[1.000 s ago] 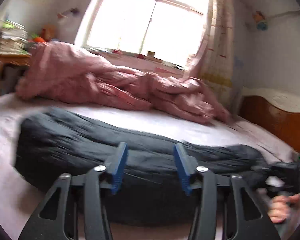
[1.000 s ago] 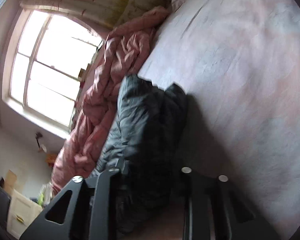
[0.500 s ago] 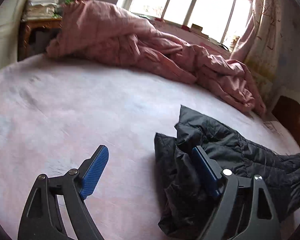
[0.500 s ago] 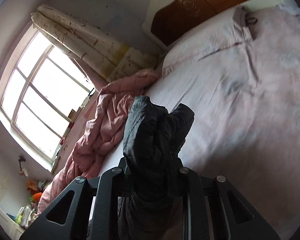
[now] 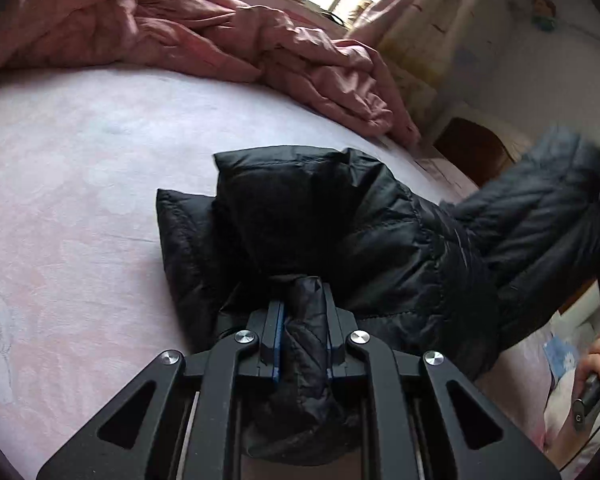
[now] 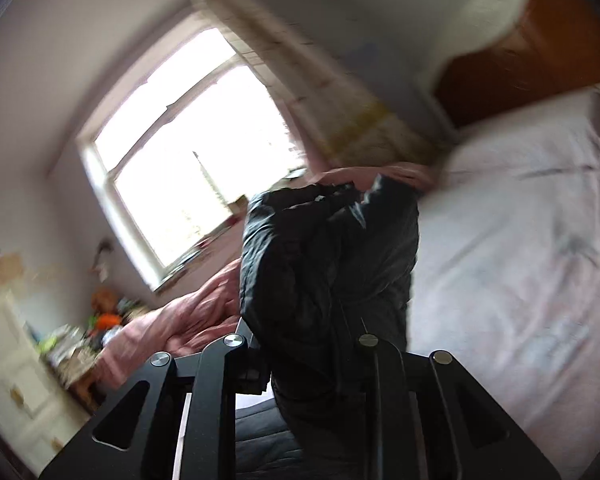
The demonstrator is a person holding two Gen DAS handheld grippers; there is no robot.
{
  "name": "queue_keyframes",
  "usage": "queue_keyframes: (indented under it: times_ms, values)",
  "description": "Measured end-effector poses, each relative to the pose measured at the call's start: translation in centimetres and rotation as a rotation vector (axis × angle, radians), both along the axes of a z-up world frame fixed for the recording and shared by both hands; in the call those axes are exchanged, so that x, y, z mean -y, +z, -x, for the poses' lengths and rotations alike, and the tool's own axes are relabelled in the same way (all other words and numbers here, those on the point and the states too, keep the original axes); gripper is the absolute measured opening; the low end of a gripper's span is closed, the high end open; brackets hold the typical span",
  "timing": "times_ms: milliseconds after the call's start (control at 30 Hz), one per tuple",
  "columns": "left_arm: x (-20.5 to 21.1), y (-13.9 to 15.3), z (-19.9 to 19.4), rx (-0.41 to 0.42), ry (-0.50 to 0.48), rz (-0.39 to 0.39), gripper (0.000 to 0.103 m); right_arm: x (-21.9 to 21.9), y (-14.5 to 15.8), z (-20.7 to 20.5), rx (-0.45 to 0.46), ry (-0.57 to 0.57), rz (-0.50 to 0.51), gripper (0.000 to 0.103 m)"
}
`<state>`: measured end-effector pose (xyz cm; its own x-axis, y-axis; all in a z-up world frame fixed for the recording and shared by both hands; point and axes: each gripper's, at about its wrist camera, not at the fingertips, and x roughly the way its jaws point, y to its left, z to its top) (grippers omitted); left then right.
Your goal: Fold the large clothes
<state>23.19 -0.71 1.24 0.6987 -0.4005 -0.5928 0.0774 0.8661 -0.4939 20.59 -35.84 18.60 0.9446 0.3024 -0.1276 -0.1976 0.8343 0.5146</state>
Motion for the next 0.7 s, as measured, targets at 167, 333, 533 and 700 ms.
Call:
queue_keyframes:
  times_ms: [167,333,533,700]
  values:
    - [-0.8,0.3,-0.5,-0.008,0.035,0.013,0.015,-8.1,-0.4,0.8,0.005,0.232,0.102,0.024]
    - [-1.9,2.5,-0.5,0.081,0.207,-0.306,0.046,-16.2,-4.6,0.3,-0.110,0.432,0.218,0.024]
    - [-6.1,3.3,0.6,0.134,0.339,-0.256,0.046,-19.5,-7.3,0.6,-0.170,0.461,0.335,0.026]
    - [-5.7,3.2,0.3,0.143,0.284,-0.243,0.046,-17.4,-4.2,3.3,0.000,0.422,0.344,0.083]
